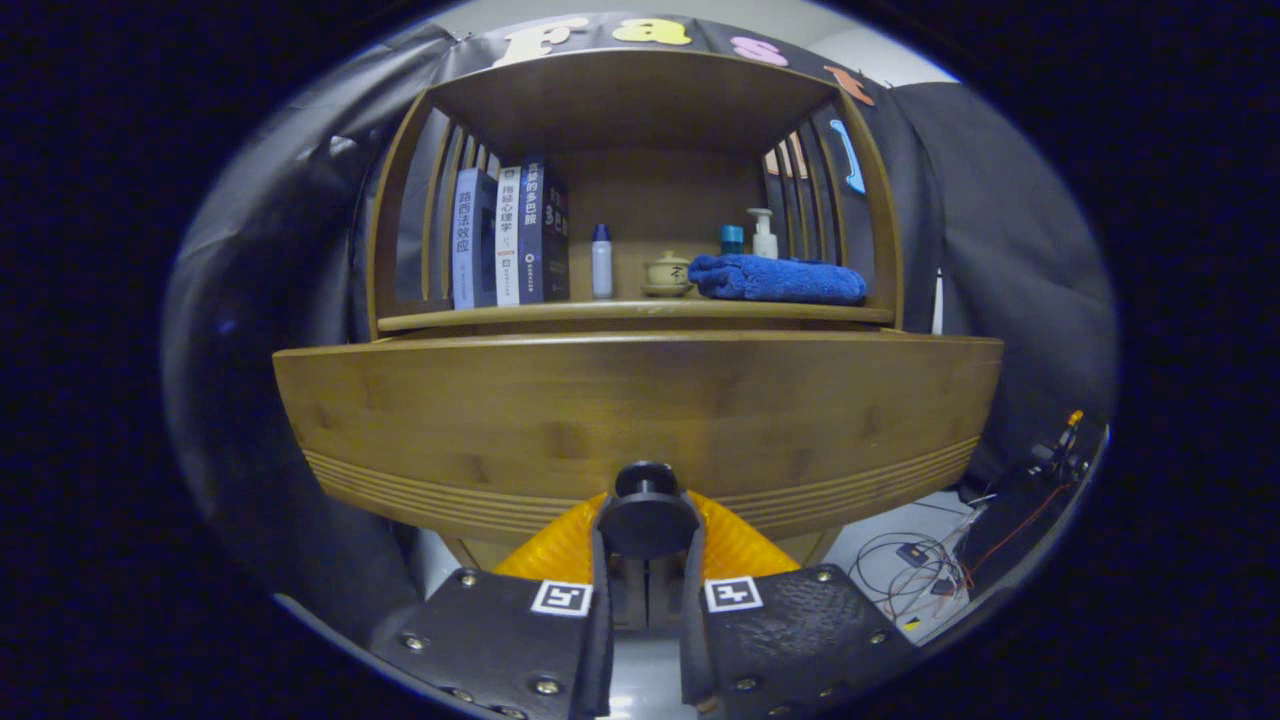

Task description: Pull open the drawer, take out the items inside it, and place them on the countertop above the cabinet.

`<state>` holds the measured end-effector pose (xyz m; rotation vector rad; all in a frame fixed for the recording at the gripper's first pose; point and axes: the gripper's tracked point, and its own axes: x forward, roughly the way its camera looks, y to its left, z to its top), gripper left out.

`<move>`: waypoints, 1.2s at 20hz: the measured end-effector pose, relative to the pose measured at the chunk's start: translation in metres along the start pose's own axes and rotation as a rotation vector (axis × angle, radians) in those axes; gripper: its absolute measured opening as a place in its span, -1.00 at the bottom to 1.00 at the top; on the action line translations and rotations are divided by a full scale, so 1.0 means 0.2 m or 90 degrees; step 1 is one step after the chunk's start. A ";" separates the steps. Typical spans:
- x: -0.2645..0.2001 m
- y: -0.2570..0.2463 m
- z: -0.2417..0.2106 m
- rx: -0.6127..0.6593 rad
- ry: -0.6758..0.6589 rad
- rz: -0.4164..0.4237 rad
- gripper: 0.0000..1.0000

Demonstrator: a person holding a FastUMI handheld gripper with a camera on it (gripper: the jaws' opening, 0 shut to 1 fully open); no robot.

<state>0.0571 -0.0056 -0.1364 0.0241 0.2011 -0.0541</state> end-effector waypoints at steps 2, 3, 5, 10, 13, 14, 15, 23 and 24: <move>-0.05 0.00 -0.01 0.007 -0.003 0.002 -0.46; -0.08 0.00 -0.02 0.007 -0.004 0.005 -0.46; -0.14 0.00 -0.05 -0.003 0.002 0.013 -0.46; -0.29 -0.01 -0.12 -0.012 0.000 0.019 -0.47; -0.29 -0.01 -0.12 -0.006 0.004 0.014 -0.46; -0.30 -0.02 -0.13 0.010 0.006 0.016 -0.47; -0.29 0.00 -0.13 0.028 -0.001 0.025 -0.47; -0.53 -0.01 0.20 0.077 -0.092 -0.007 1.00; -0.56 0.00 0.25 0.072 -0.091 -0.008 1.00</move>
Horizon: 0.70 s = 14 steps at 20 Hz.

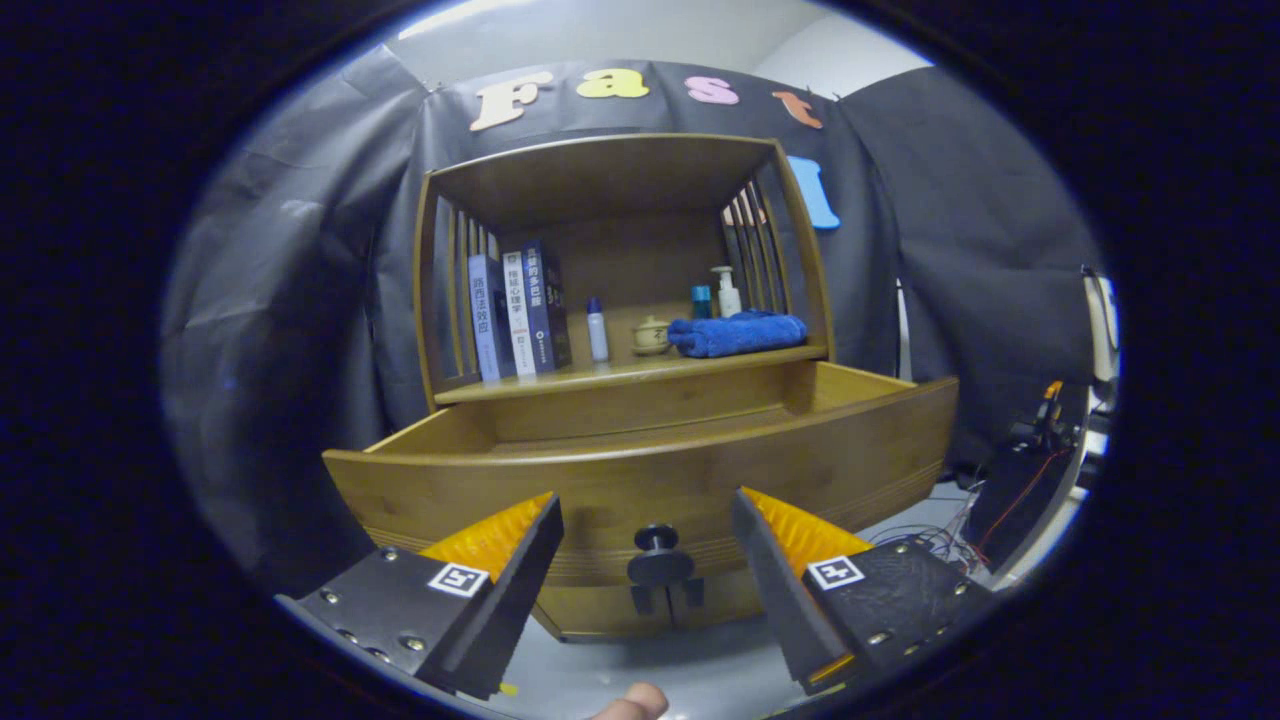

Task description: Pull open the drawer, take out the items inside it, and place them on the countertop above the cabinet.

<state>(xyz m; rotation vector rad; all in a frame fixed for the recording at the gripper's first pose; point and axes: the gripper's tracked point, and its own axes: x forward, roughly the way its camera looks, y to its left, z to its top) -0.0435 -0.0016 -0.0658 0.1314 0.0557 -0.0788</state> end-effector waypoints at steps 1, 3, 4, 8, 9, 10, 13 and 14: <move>-0.02 0.01 0.05 -0.007 0.004 -0.001 1.00; -0.03 0.02 0.14 -0.011 0.008 -0.002 1.00; -0.02 0.02 0.20 -0.012 0.008 -0.006 1.00; 0.05 0.02 0.36 -0.034 0.002 -0.014 1.00; 0.08 0.04 0.40 -0.032 0.001 -0.009 1.00; 0.12 0.04 0.41 -0.033 0.009 -0.010 1.00; 0.27 0.03 0.41 -0.056 0.050 -0.017 1.00; 0.33 0.03 0.42 -0.063 0.064 -0.016 1.00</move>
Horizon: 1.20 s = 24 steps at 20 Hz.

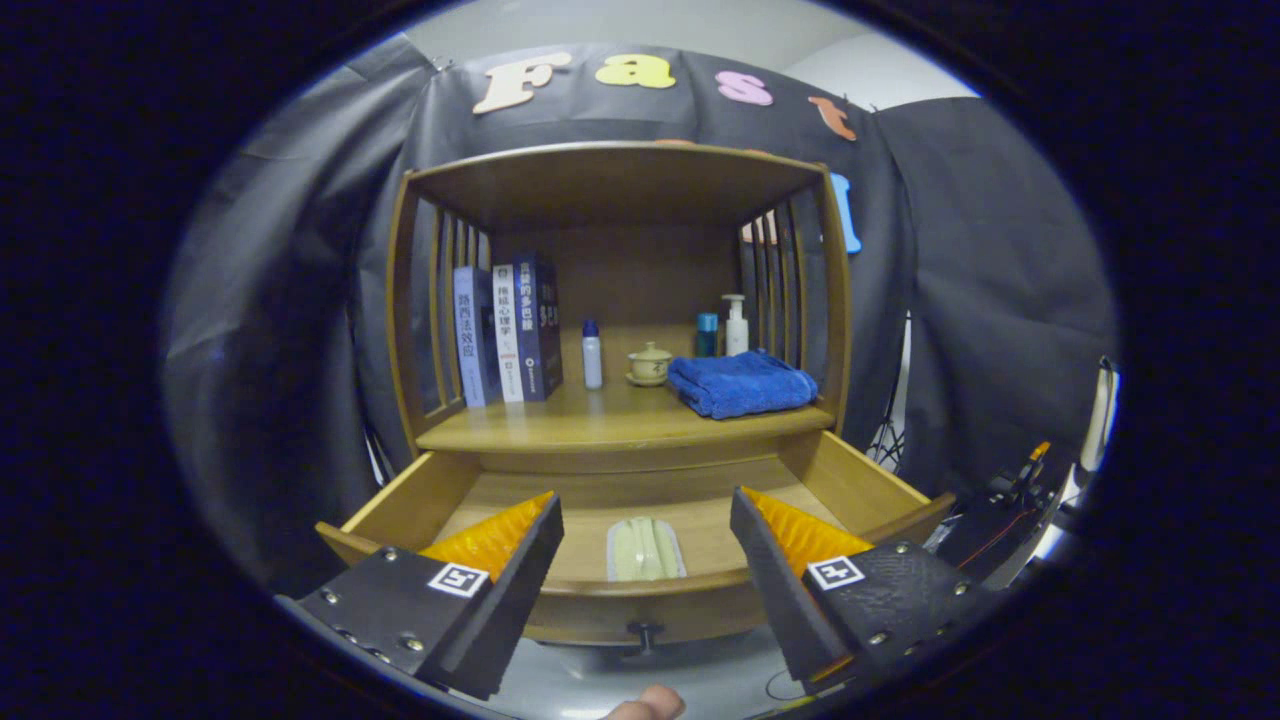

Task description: Pull open the drawer, take out the items inside it, and place them on the countertop above the cabinet.

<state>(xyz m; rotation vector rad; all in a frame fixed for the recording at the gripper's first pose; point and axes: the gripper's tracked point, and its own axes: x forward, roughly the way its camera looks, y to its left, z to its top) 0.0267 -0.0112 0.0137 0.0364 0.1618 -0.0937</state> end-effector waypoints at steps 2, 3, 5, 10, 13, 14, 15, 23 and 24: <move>0.11 0.00 -0.01 -0.017 0.034 0.001 1.00; 0.16 0.01 -0.02 -0.033 0.048 0.005 1.00; 0.26 0.00 -0.07 -0.068 0.109 -0.002 1.00; 0.44 0.06 -0.27 -0.062 0.252 0.004 0.94; 0.46 0.05 -0.42 -0.066 0.323 -0.004 0.93; 0.48 0.06 -0.46 -0.069 0.339 -0.003 0.93; 0.50 0.07 -0.48 -0.072 0.348 -0.003 0.93; 0.60 0.03 -0.57 -0.042 0.368 -0.045 -0.06; 0.64 0.02 -0.58 -0.025 0.356 -0.058 -0.25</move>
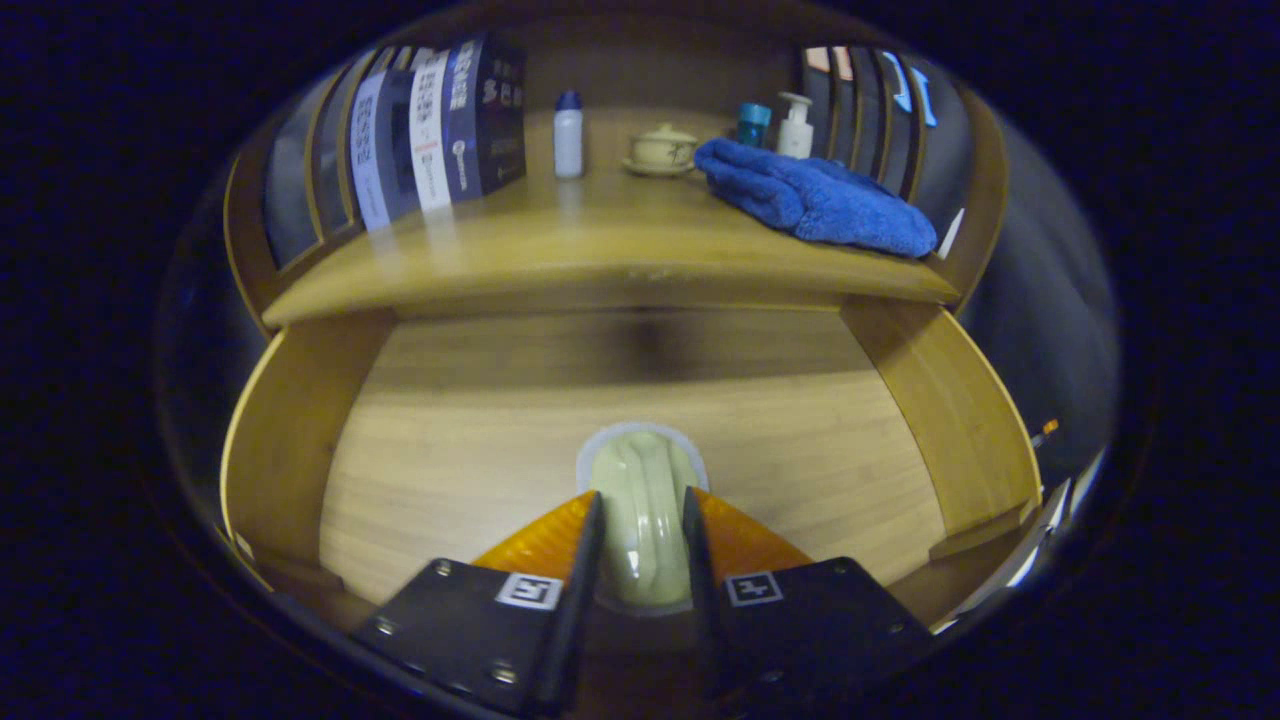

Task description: Pull open the drawer, take out the items inside it, and place them on the countertop above the cabinet.

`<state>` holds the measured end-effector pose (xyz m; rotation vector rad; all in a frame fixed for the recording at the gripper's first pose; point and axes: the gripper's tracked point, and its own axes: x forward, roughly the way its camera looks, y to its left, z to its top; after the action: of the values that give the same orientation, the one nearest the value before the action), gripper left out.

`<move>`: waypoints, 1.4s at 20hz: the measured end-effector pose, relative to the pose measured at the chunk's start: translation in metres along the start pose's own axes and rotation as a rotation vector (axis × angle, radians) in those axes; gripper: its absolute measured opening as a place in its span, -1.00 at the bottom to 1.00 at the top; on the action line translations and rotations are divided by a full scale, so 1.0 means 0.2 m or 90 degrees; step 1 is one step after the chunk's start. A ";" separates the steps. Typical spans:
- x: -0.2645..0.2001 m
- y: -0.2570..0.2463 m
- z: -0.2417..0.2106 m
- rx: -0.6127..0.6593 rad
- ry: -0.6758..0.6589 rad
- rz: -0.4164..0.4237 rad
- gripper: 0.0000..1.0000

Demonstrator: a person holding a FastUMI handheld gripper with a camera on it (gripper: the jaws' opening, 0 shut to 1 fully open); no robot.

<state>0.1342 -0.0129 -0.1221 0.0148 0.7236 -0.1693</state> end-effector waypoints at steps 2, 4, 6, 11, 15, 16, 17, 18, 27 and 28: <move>-0.02 -0.01 -0.01 -0.012 -0.011 -0.004 -0.63; -0.02 0.01 -0.02 -0.021 -0.041 0.011 -0.74; -0.04 0.04 0.01 -0.020 -0.083 0.026 -0.74; -0.10 0.12 0.05 -0.098 -0.130 0.014 -0.74; -0.12 0.12 0.08 -0.108 -0.137 -0.008 -0.74; -0.14 0.11 0.09 -0.111 -0.143 -0.014 -0.74; -0.17 0.12 0.12 -0.114 -0.153 -0.013 -0.73; -0.21 0.12 0.15 -0.115 -0.160 -0.013 -0.74; -0.63 0.03 0.48 -0.059 -0.244 -0.010 -0.75; -0.67 0.04 0.53 -0.052 -0.250 -0.005 -0.74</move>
<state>0.1064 0.0070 0.0455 -0.0962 0.3376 -0.1439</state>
